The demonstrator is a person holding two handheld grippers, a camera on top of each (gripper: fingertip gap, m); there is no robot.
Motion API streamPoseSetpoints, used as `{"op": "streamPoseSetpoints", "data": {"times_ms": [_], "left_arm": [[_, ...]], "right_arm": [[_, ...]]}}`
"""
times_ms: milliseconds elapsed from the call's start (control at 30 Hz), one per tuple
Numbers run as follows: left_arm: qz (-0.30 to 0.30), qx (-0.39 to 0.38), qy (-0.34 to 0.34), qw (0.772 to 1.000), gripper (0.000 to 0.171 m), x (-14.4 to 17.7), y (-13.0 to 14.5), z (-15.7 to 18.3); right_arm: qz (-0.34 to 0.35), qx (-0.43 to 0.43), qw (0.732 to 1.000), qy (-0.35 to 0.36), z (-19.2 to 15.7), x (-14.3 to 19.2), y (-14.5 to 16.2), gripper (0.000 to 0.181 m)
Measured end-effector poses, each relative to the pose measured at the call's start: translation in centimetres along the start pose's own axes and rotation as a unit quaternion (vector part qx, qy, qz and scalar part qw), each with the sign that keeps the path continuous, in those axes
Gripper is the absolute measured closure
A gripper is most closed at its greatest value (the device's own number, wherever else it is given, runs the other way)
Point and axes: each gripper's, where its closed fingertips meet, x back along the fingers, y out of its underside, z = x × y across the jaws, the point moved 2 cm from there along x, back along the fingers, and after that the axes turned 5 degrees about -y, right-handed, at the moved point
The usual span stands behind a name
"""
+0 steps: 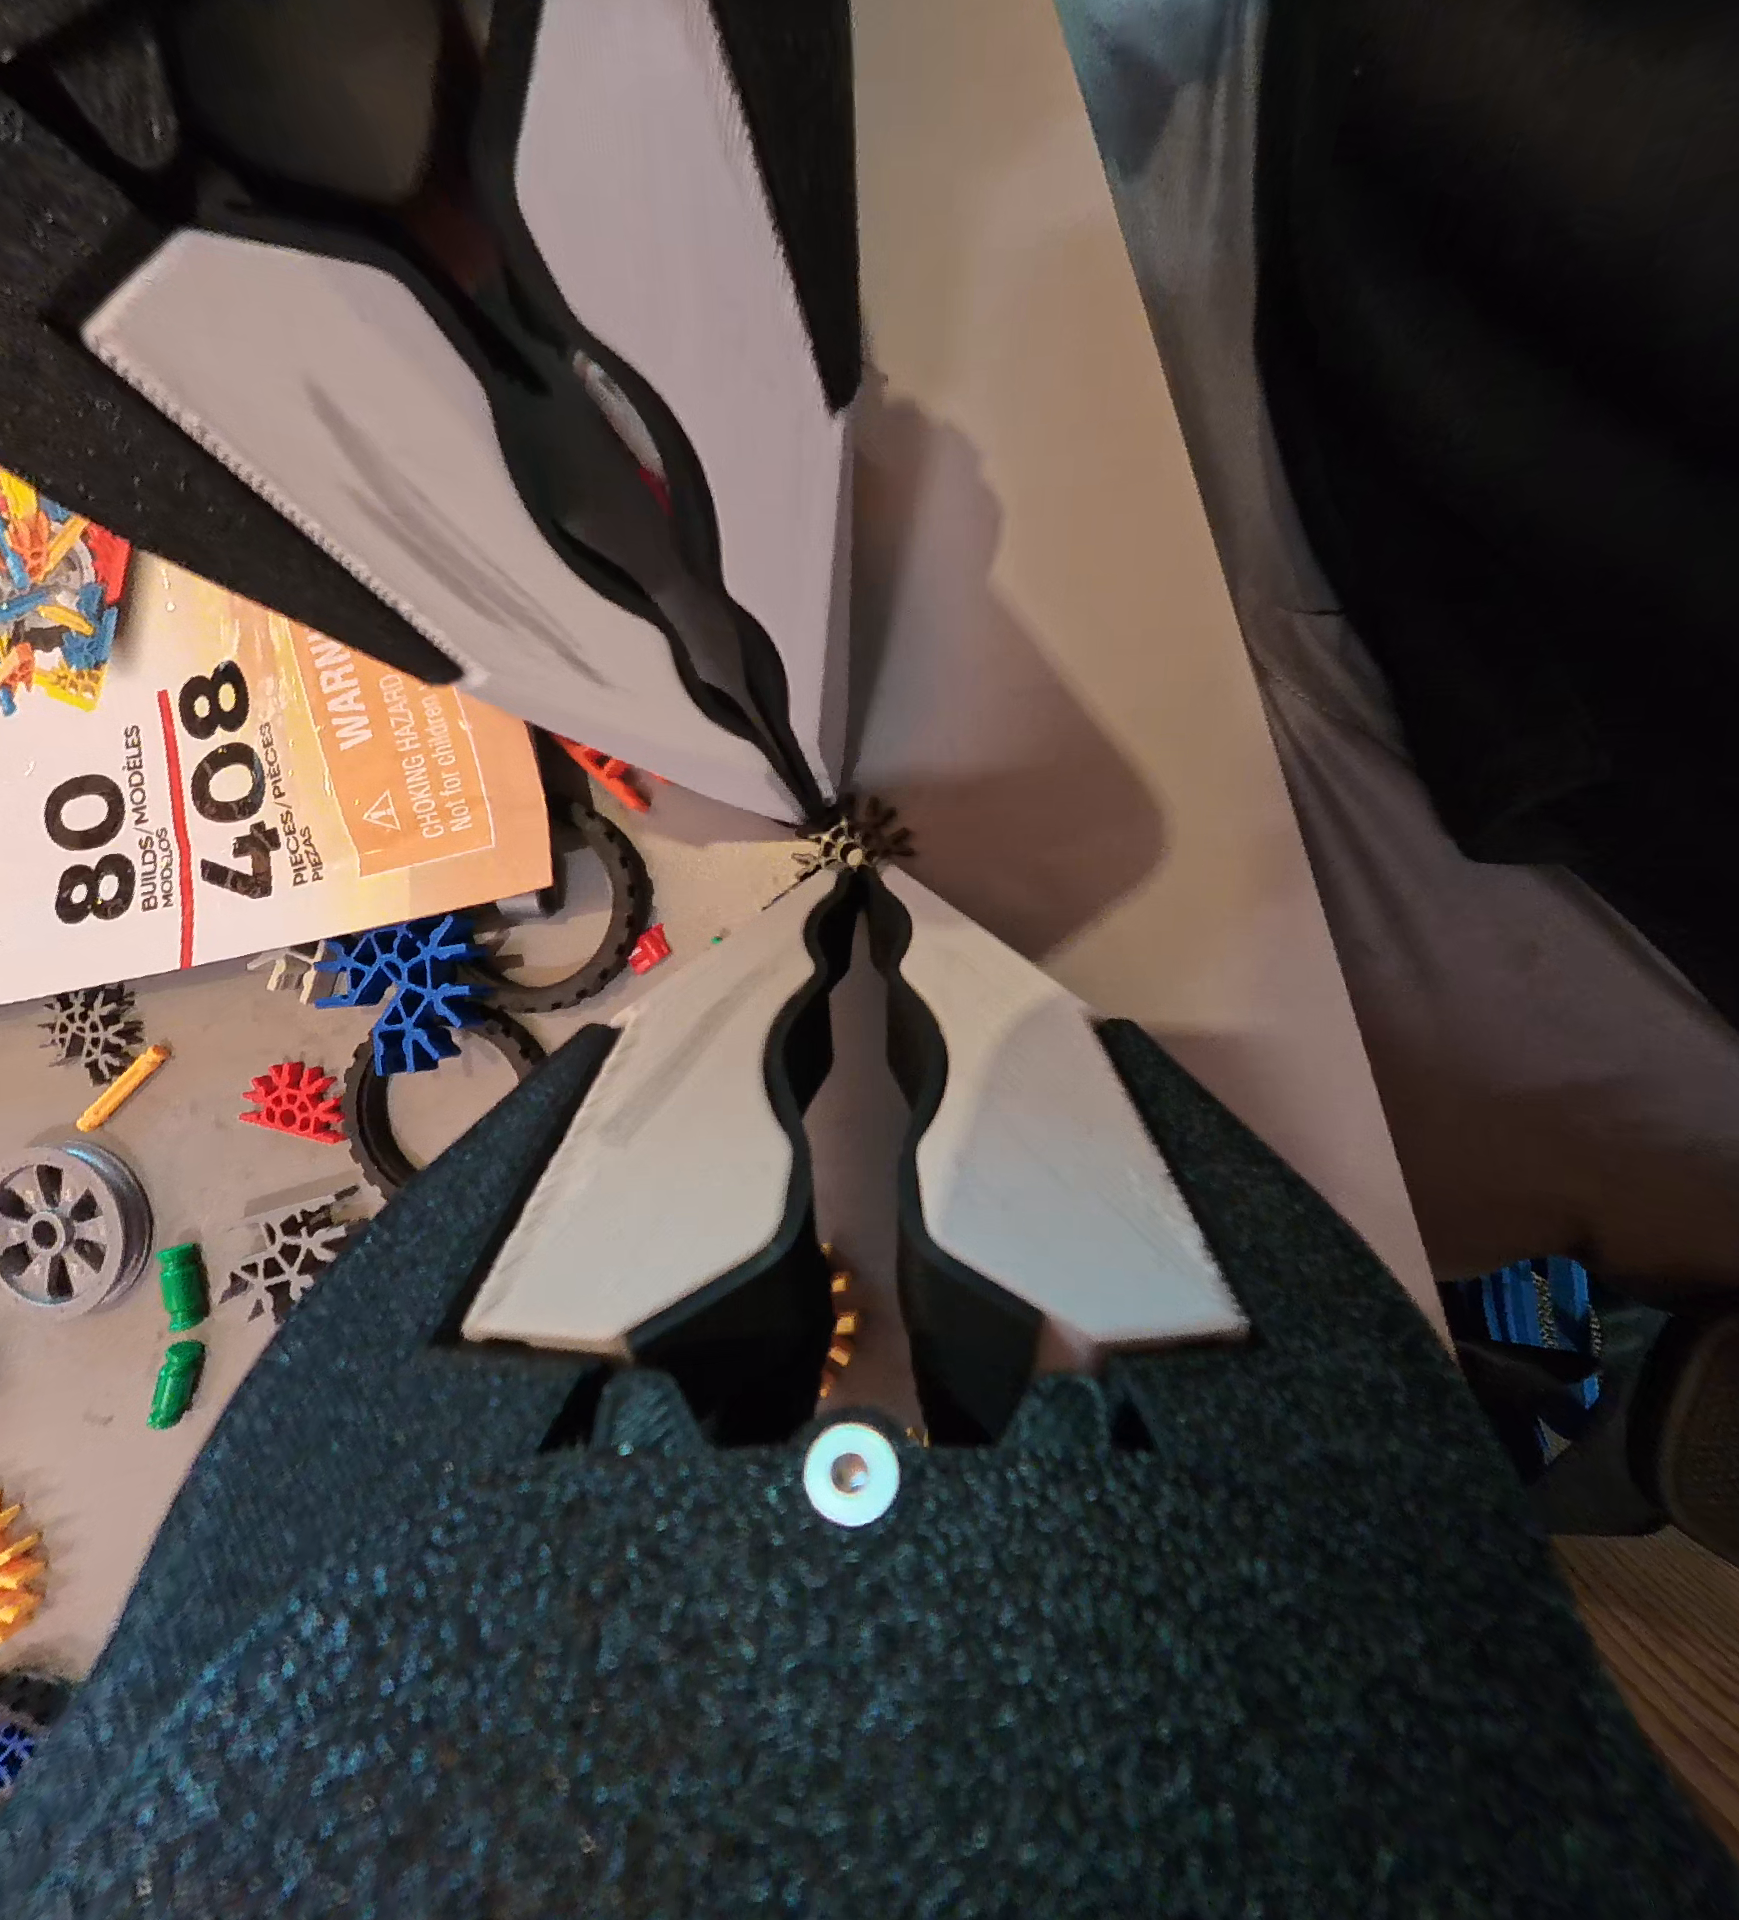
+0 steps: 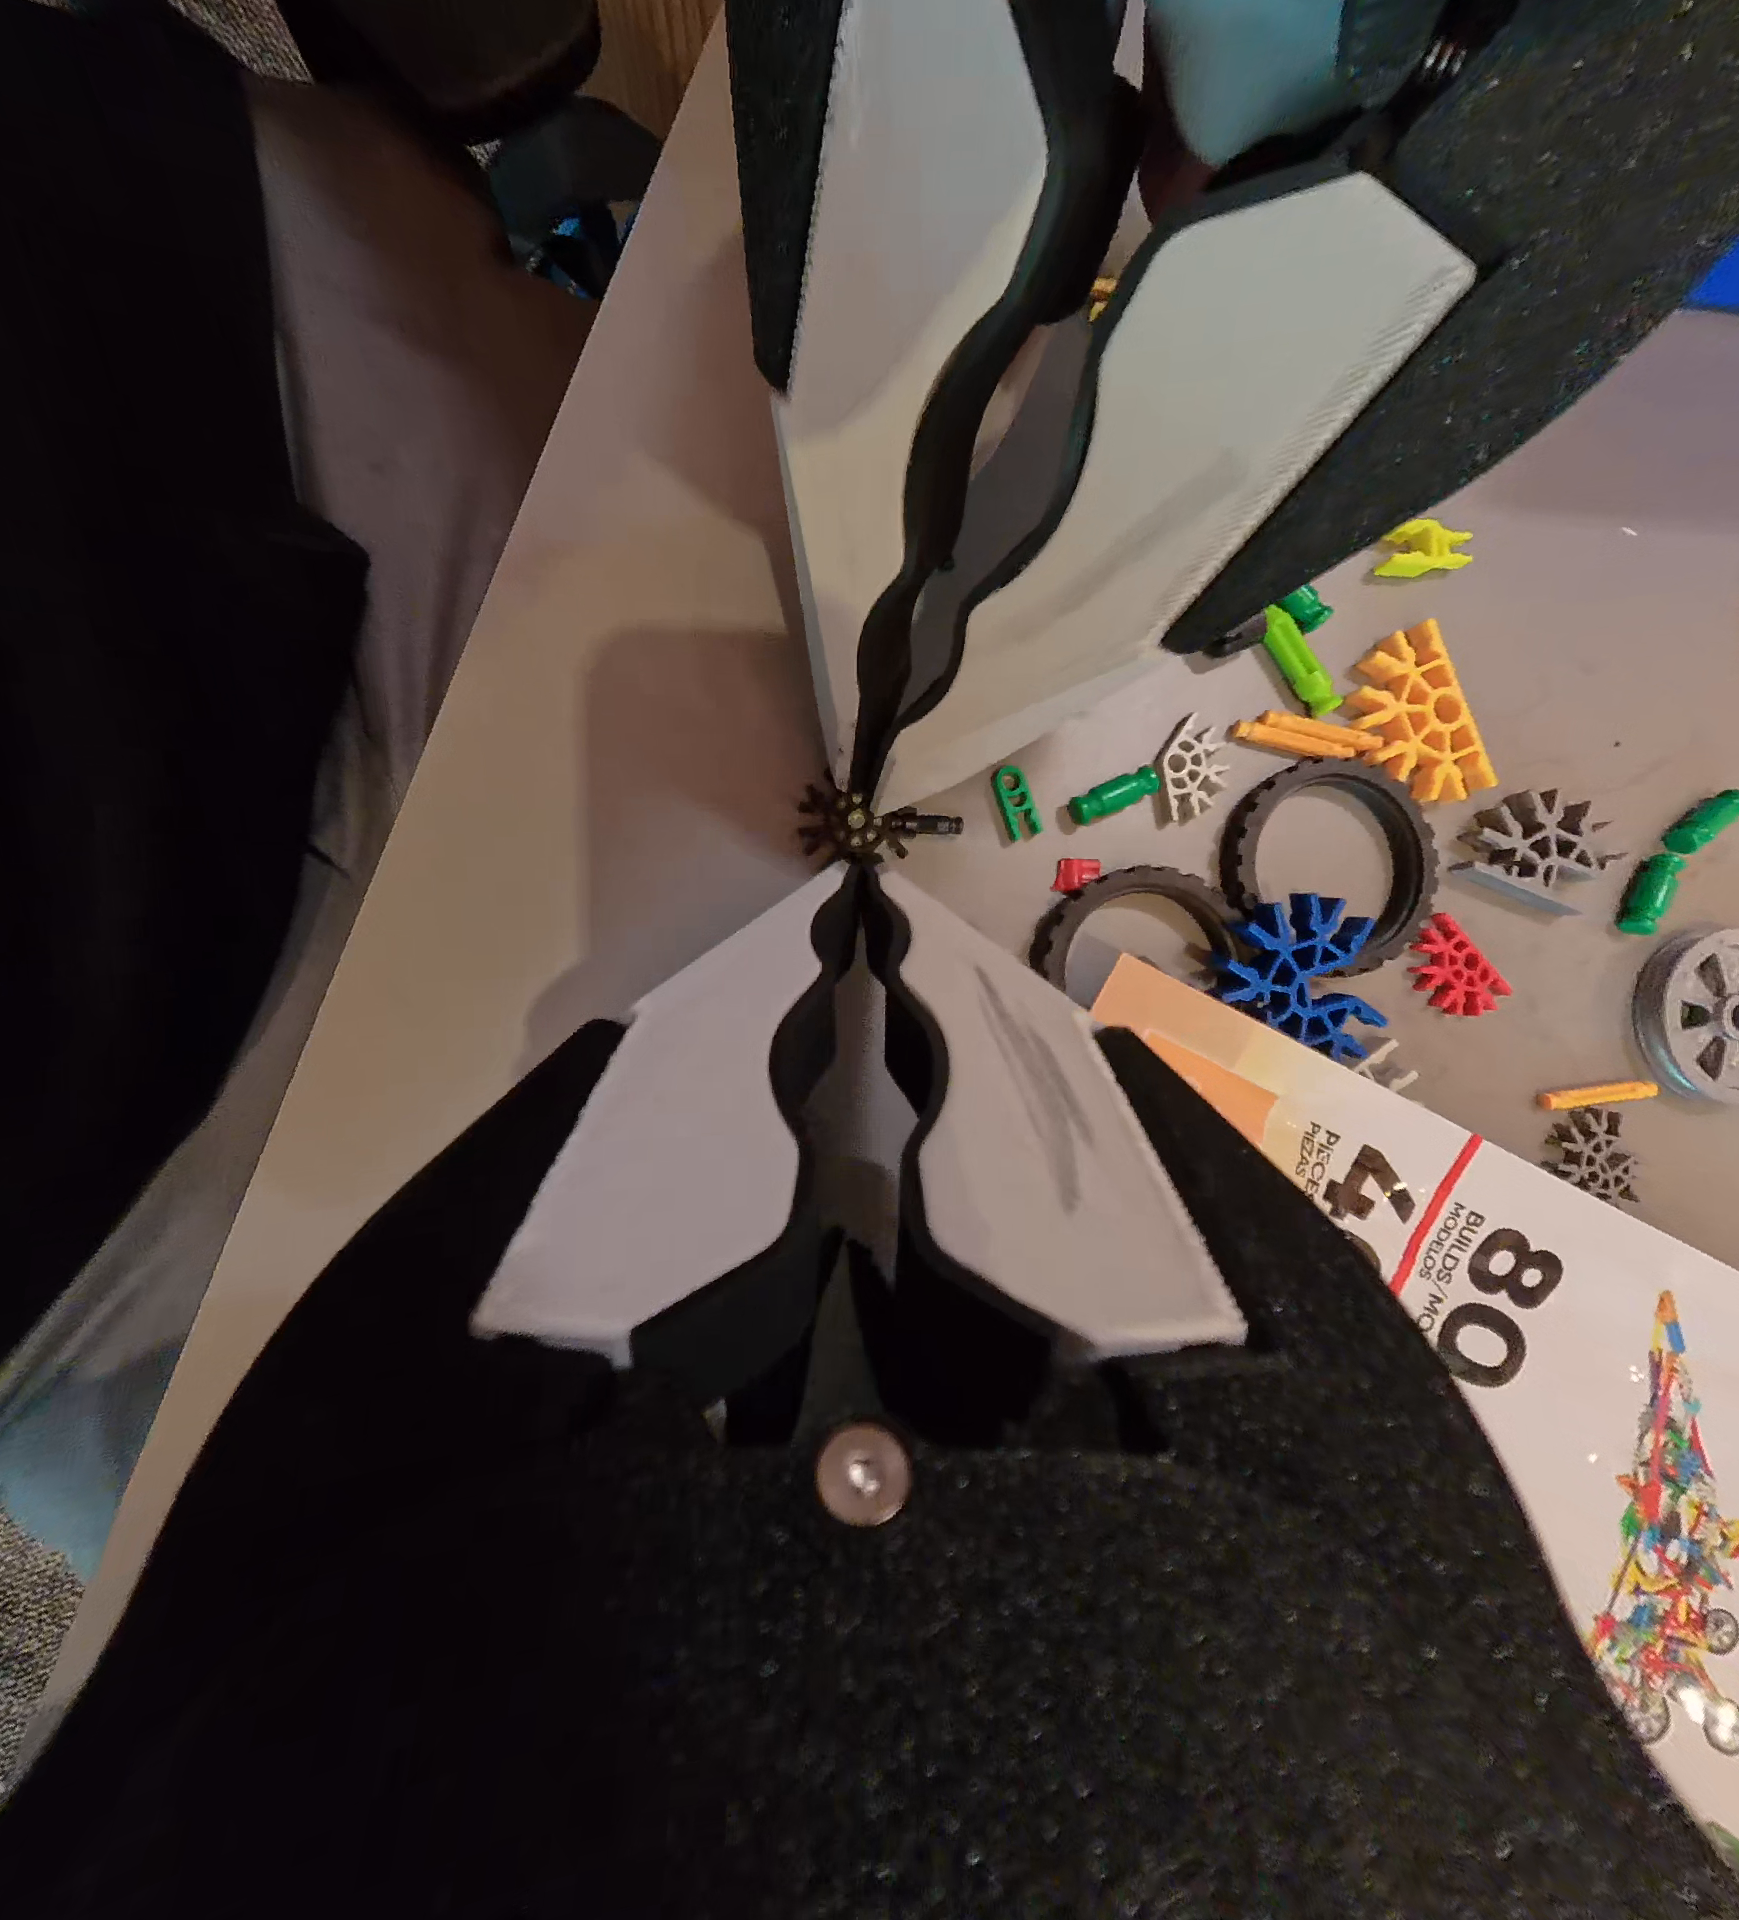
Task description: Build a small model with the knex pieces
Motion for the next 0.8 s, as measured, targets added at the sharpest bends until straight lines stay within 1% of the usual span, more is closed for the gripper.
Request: {"op": "streamPoseSetpoints", "data": {"times_ms": [200,367,633,800], "left_arm": [[0.000,0.001,-0.001,1.000,0.171,-0.01,0.01,-0.02],[0.003,0.004,-0.004,1.000,0.171,-0.03,0.00,-0.03],[0.005,0.005,-0.011,1.000,0.171,-0.05,0.01,0.02],[0.007,0.003,-0.016,1.000,0.171,-0.06,0.03,-0.03]], "right_arm": [[-0.017,-0.006,1.000,-0.007,0.08,0.00,-0.01,0.181],[-0.038,-0.031,0.998,-0.030,0.15,0.00,-0.03,0.181],[-0.060,-0.093,0.991,-0.070,0.26,-0.06,-0.05,0.181],[-0.052,-0.138,0.982,-0.120,0.41,-0.14,0.02,0.181]]}}
